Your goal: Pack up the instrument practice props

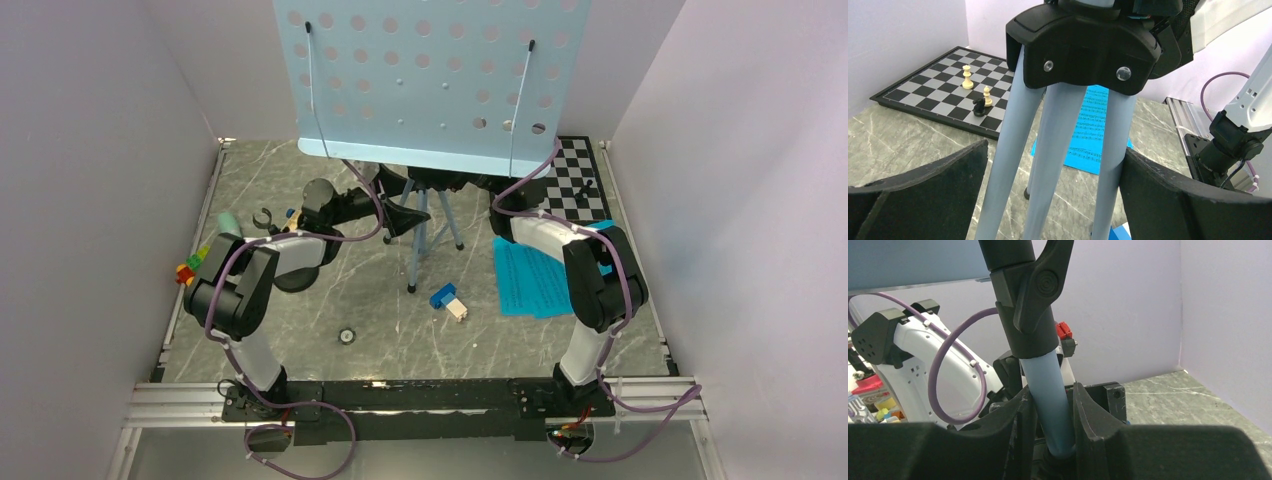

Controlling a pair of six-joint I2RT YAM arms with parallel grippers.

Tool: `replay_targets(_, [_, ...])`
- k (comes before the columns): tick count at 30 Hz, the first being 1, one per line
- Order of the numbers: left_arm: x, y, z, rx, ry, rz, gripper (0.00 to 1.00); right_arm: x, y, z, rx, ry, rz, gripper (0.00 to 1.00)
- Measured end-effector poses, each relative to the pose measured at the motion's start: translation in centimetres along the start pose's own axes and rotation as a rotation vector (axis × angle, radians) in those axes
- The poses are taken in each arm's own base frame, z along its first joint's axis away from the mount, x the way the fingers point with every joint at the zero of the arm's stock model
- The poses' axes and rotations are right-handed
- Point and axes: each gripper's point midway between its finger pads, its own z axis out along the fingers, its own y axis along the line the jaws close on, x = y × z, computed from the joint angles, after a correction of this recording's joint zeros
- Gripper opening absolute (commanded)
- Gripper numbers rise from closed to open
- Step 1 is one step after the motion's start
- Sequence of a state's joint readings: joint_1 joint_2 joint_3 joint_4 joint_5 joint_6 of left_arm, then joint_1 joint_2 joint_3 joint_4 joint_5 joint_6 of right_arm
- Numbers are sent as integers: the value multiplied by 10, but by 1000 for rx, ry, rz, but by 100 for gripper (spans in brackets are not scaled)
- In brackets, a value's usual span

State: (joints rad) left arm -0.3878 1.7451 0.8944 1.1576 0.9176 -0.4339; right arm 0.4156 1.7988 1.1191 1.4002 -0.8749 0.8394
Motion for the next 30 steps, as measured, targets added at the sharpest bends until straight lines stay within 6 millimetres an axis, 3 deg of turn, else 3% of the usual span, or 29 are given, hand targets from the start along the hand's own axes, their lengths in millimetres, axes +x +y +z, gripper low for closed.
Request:
replay_targets(9, [2, -4, 13, 56, 25, 22, 43, -5, -6, -3, 15, -7, -23, 0])
replay_targets(19, [-3, -5, 15, 21, -3, 50, 1, -9, -7, 3, -2, -1, -5, 0])
replay_targets(22, [-4, -3, 12, -12, -3, 51, 0, -8, -8, 7, -16, 8, 15, 0])
replay_targets(23, [-5, -3, 12, -20, -2, 51, 6, -8, -8, 7, -19, 8, 21, 0])
replay_targets(24, [-5, -2, 12, -28, 1, 51, 27, -8, -8, 8, -22, 7, 24, 0])
replay_targets(26, [-5, -2, 11, -36, 4, 53, 52, -8, -8, 8, -25, 5, 29, 0])
replay_targets(30, [-6, -3, 12, -40, 4, 58, 78, -7, -7, 8, -28, 2, 38, 0])
